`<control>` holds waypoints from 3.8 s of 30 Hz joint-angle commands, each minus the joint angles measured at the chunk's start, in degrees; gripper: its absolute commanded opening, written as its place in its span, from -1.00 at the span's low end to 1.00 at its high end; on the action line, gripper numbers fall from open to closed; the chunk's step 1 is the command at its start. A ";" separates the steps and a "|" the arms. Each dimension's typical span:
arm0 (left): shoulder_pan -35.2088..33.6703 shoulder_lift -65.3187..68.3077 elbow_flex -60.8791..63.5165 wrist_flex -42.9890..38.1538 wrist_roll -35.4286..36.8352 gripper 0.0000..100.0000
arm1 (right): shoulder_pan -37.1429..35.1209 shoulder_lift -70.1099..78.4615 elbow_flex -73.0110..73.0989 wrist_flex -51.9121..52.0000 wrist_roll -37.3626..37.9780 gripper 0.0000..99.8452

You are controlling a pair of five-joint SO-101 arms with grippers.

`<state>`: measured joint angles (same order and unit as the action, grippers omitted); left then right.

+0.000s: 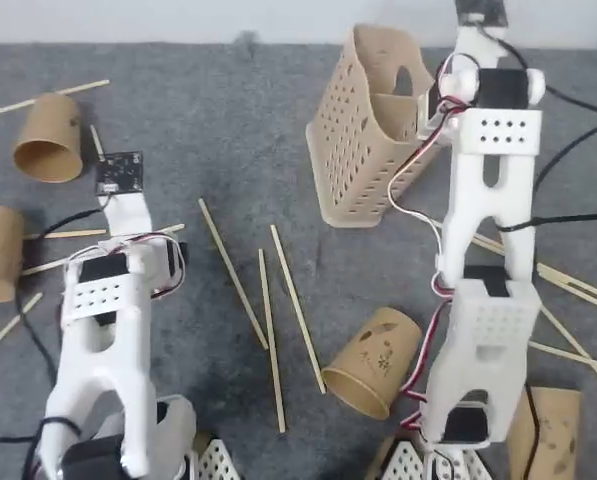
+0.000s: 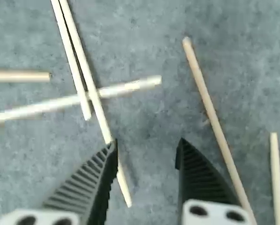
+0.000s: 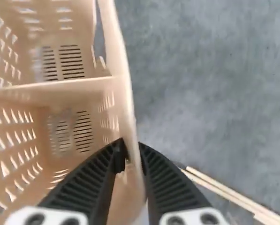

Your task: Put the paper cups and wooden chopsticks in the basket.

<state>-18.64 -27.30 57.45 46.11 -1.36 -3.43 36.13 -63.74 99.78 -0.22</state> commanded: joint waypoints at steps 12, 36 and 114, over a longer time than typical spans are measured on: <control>0.53 -1.85 -0.13 -1.76 -1.14 -0.61 | -6.20 -0.40 -18.02 1.98 -6.07 -0.60; 0.62 -1.85 -0.13 -1.85 -1.23 -0.61 | -8.92 -26.68 19.43 1.54 -24.79 -0.68; -20.04 -1.85 -19.21 3.52 5.10 -0.62 | 16.92 -67.65 85.98 -6.37 17.49 -0.85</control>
<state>-37.80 -27.30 41.71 50.95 2.86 10.81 -29.63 16.97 98.37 12.79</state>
